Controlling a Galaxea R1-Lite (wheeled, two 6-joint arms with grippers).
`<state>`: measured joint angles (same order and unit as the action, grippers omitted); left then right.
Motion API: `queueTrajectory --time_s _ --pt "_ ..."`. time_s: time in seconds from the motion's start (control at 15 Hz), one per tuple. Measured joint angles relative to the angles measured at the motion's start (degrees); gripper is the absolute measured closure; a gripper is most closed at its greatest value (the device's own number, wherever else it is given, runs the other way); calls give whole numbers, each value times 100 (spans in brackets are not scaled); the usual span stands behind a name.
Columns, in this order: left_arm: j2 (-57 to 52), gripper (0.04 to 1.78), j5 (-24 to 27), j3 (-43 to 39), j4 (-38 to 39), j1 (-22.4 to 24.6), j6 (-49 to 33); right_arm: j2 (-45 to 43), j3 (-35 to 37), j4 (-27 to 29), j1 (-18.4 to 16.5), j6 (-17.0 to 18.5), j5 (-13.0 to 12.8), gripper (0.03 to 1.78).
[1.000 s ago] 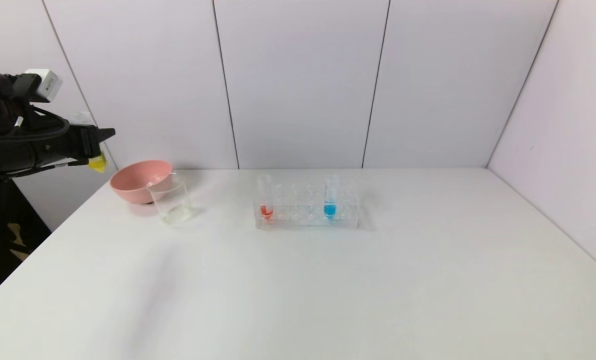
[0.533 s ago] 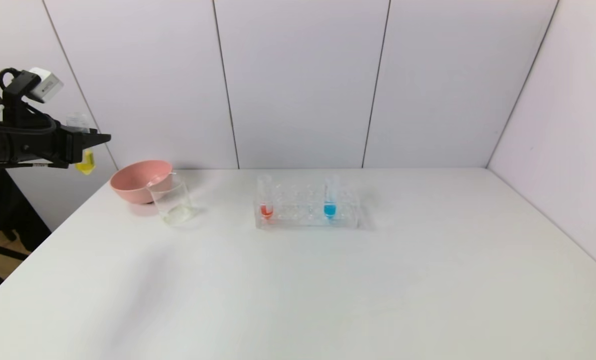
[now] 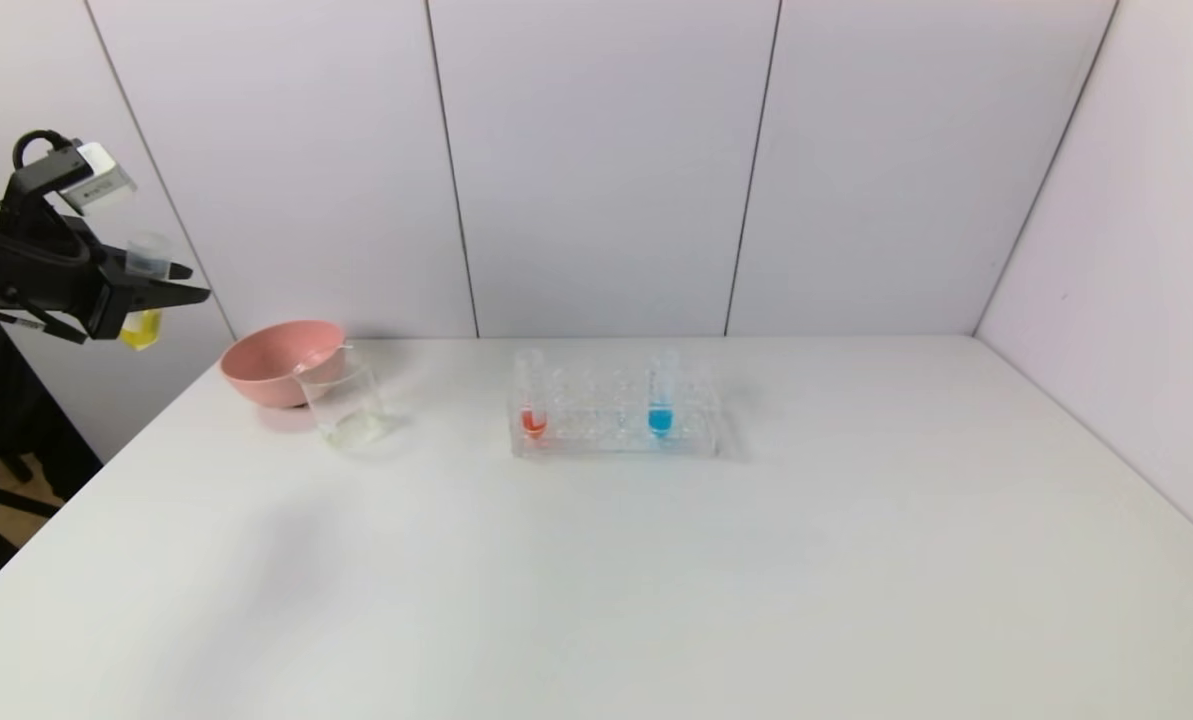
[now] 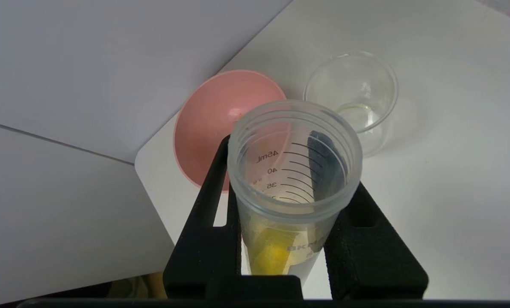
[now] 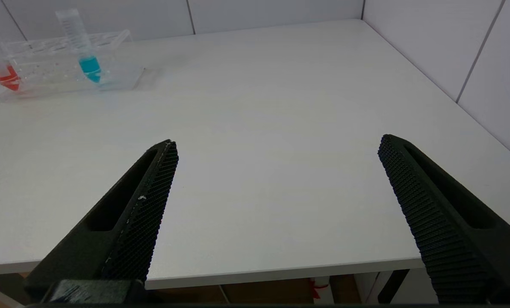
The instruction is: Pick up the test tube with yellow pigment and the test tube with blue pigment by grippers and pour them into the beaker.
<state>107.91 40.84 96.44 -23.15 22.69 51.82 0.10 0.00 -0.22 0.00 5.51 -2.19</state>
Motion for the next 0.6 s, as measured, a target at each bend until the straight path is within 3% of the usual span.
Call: queueTrajectory --time_s 0.6 --pt "777 128 141 1265 -1408 -155 1408 0 0 0 0 0 0 10"
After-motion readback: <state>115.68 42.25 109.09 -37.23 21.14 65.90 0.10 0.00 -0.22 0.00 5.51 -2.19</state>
